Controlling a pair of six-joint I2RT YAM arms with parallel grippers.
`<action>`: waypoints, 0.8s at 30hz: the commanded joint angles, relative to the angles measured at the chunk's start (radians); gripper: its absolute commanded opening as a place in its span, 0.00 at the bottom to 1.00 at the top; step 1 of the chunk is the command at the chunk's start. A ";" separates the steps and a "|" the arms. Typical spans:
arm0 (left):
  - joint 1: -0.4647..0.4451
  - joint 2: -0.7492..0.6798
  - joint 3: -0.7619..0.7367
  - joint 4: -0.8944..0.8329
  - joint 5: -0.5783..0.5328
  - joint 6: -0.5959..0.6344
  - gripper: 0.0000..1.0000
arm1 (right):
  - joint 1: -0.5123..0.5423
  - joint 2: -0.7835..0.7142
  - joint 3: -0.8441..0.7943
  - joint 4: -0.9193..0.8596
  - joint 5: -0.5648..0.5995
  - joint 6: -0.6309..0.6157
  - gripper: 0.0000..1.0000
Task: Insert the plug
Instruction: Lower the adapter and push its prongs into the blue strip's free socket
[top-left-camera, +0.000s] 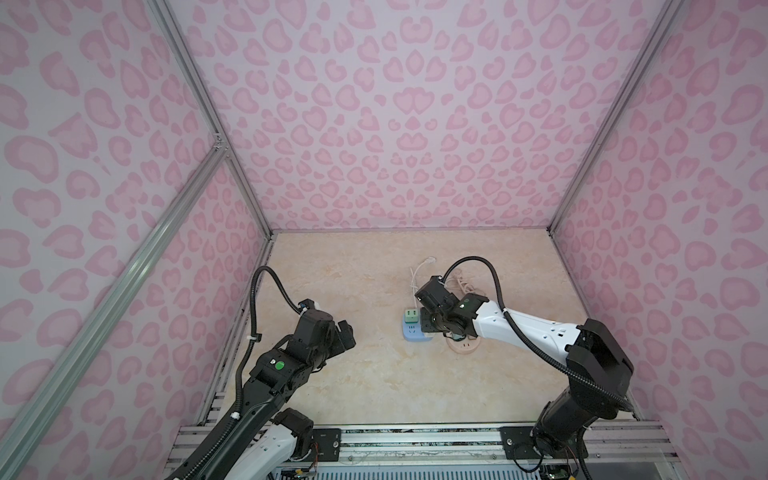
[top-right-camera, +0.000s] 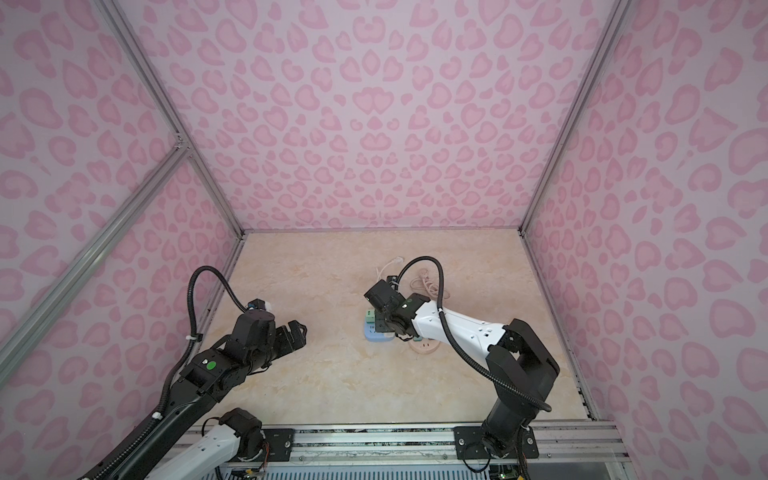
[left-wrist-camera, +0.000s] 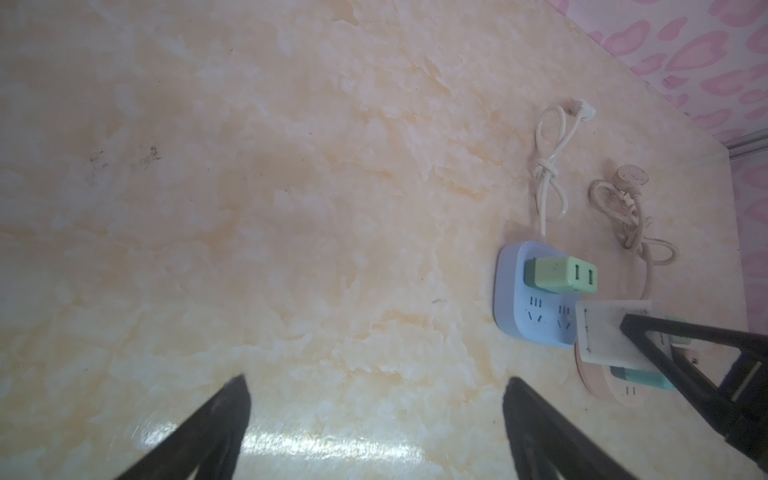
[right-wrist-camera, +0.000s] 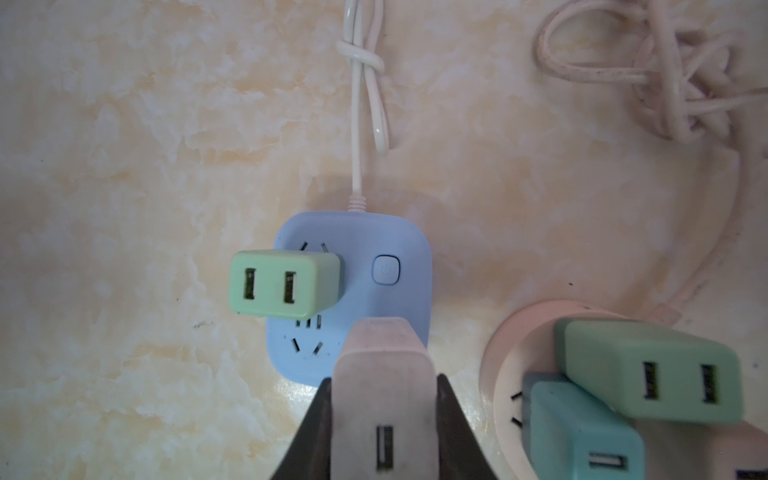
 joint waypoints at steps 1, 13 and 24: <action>0.000 -0.003 -0.006 0.005 -0.009 0.005 0.96 | -0.003 0.021 0.004 -0.022 0.000 -0.002 0.00; 0.000 -0.003 -0.018 0.017 -0.015 0.003 0.97 | 0.008 0.049 0.040 -0.050 0.016 -0.022 0.00; 0.000 0.001 -0.023 0.025 -0.016 0.007 0.97 | 0.047 0.089 0.065 -0.119 0.075 -0.025 0.00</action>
